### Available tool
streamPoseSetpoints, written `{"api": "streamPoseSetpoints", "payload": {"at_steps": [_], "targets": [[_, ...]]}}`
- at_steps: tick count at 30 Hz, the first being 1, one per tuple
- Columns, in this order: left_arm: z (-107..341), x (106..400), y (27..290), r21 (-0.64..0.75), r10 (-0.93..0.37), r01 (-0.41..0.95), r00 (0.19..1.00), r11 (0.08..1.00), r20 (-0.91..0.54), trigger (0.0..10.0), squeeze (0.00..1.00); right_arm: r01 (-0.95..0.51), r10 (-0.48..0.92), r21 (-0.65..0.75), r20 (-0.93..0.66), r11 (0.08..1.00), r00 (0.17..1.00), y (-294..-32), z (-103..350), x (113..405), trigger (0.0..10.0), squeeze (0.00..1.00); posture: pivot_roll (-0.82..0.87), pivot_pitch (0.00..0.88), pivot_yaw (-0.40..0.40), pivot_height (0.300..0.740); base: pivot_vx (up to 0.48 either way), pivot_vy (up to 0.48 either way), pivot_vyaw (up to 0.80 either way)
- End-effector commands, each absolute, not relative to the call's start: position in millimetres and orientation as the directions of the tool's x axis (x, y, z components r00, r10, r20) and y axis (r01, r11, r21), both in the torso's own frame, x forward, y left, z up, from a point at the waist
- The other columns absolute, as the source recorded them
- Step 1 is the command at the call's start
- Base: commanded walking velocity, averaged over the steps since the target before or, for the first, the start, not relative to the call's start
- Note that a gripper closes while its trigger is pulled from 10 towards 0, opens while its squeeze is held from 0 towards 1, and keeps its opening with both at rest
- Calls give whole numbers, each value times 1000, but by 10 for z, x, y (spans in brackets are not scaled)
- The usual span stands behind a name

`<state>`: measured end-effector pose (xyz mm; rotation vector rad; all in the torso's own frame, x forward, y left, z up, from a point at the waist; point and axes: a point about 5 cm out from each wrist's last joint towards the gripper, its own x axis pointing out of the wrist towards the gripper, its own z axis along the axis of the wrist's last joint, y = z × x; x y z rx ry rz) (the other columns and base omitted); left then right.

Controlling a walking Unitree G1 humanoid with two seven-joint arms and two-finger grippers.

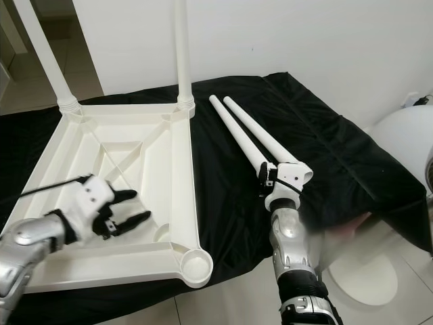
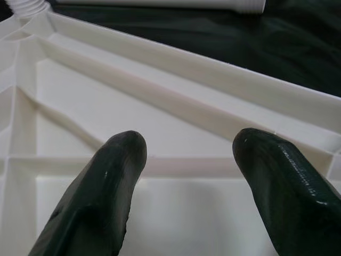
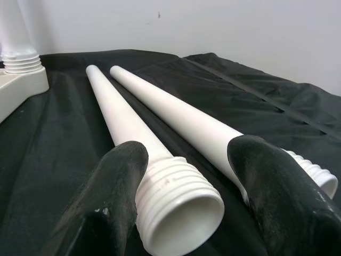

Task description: Building children table

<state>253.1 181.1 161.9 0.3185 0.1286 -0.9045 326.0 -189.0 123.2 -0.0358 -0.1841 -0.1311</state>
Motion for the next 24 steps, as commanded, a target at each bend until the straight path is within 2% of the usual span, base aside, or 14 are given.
{"api": "streamPoseSetpoints", "payload": {"at_steps": [1, 8, 19, 24], "targets": [[1590, 2382, 1799, 149, -832, 882, 471, 447, -293, 10000, 0, 135, -128, -30, 182, 990, 975, -1907, 1204, 3231, 10000, 0, -1, 20, 26, 740, 0, 0, 0], [1434, 2190, 1704, 67, -862, 926, 371, 372, -345, 10000, 0, 129, -120, -39, 179, 991, 976, -1912, 1202, 3237, 10000, 0, 2, 14, 18, 740, 0, 0, 0], [1274, 2042, 1584, 26, -865, 946, 307, 323, -396, 10000, 0, 113, -101, -56, 182, 992, 978, -1919, 1236, 3268, 10000, 0, 0, 4, -4, 740, 0, 0, 0], [1177, 2043, 1571, 47, -834, 942, 316, 331, -453, 10000, 0, 110, -98, -61, 183, 992, 978, -1926, 1250, 3283, 10000, 0, -1, 7, -7, 740, 0, 0, 0]]}}
